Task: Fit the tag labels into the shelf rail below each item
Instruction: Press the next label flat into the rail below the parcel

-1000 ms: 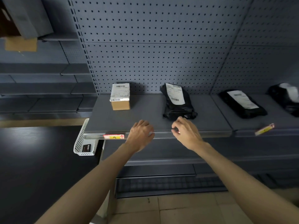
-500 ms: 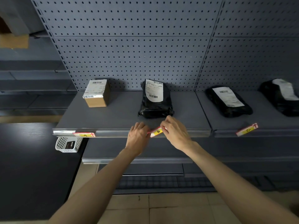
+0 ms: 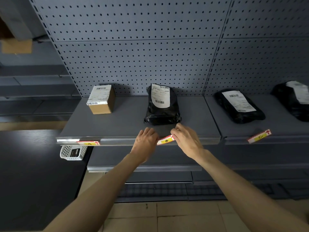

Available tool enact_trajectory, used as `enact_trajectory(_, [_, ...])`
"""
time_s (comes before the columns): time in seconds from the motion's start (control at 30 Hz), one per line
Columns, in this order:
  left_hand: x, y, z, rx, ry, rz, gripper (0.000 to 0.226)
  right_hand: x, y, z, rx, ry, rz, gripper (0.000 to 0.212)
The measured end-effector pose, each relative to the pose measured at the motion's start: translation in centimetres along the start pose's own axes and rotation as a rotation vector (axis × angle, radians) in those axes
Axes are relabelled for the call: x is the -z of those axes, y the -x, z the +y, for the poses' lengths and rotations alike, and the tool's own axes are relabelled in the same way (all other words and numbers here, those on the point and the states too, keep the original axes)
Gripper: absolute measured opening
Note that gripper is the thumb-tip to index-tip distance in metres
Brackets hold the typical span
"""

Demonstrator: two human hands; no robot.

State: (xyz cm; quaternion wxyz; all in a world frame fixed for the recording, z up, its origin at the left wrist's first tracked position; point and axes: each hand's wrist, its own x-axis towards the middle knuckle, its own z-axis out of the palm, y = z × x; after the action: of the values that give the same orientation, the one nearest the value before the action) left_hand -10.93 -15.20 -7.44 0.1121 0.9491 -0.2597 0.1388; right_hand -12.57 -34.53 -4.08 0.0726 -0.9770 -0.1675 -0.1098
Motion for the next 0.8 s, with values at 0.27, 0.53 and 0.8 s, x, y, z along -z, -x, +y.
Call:
enact_trajectory(0.27, [0.0, -0.5, 0.1, -0.083, -0.045, -0.028, 0.006, -0.9, 0.9, 0.4, -0.052, -0.029, 0.042, 0.009])
enact_trajectory(0.53, [0.3, -1.0, -0.1, -0.081, -0.08, -0.049, 0.009, -1.5, 1.0, 0.0, -0.072, -0.032, 0.001, 0.004])
enact_trajectory(0.8, [0.5, -3.9, 4.4, -0.088, 0.037, 0.022, 0.007, 1.9, 3.3, 5.3, -0.124, -0.025, 0.003, 0.011])
